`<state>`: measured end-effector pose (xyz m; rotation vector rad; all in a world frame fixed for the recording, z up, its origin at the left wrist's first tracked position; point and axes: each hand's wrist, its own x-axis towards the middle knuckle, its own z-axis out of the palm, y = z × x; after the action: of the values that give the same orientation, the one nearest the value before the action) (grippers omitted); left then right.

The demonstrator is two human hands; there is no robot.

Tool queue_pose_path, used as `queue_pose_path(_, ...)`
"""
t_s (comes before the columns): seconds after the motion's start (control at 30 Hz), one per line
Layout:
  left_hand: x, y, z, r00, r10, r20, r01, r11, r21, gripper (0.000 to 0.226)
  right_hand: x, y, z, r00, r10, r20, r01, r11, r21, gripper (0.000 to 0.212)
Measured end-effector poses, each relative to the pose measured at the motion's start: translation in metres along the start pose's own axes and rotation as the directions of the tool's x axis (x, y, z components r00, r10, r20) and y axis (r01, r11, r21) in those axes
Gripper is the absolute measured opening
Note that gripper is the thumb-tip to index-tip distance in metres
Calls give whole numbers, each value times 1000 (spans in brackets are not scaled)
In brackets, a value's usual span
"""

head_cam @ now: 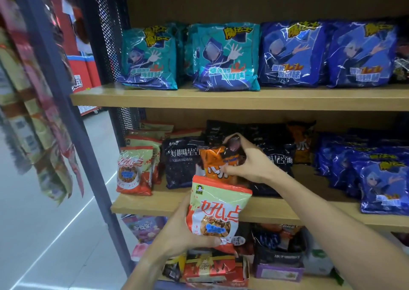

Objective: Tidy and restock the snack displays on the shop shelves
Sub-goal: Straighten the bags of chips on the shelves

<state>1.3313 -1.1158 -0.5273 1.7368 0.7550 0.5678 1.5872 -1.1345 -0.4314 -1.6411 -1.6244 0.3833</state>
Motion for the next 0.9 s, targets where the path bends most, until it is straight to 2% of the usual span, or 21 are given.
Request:
queue_pose_path(0.1, -7, -6, -5, 1000, -1, -8, 1, 1000, 0, 100, -14, 7, -10, 999, 1, -49, 5, 992, 125, 59)
queue_pose_path(0.17, -18, -12, -5, 1000, -20, -14, 20, 1000, -6, 103, -33, 11, -19, 996, 8, -93, 12, 979, 205, 55)
queue_pose_path(0.27, -34, -12, 1, 998, -60, 0, 60, 998, -24, 99, -70, 19, -41, 984, 7, -176, 45, 956, 289, 58)
queue_pose_path(0.4, -24, 9, 25, 999, -39, 32, 40, 999, -37, 86, -119, 39, -94, 959, 123, -256, -6, 910, 415, 70)
queue_pose_path(0.5, 6, 23, 52, 1000, 24, 17, -24, 999, -42, 78, -143, 65, -142, 938, 236, -253, -129, 918, 376, 64)
queue_pose_path(0.6, 39, 36, 85, 997, 77, 12, -76, 993, -85, 88, -150, 79, -176, 925, 301, -234, -225, 926, 303, 62)
queue_pose_path(0.67, 57, 41, 104, 996, 92, 8, -90, 989, -114, 91, -140, 88, -186, 921, 336, -197, -283, 924, 257, 42)
queue_pose_path(0.73, 72, 45, 118, 996, 93, 13, -91, 988, -125, 93, -118, 98, -194, 915, 364, -176, -330, 923, 197, 34)
queue_pose_path(0.87, 96, 48, 128, 998, 56, 17, -54, 993, -105, 103, -69, 115, -209, 890, 441, -113, -419, 891, 173, 42)
queue_pose_path(0.9, 101, 49, 129, 999, 43, 7, -42, 995, -95, 102, -58, 123, -213, 879, 472, -72, -453, 872, 184, 64)
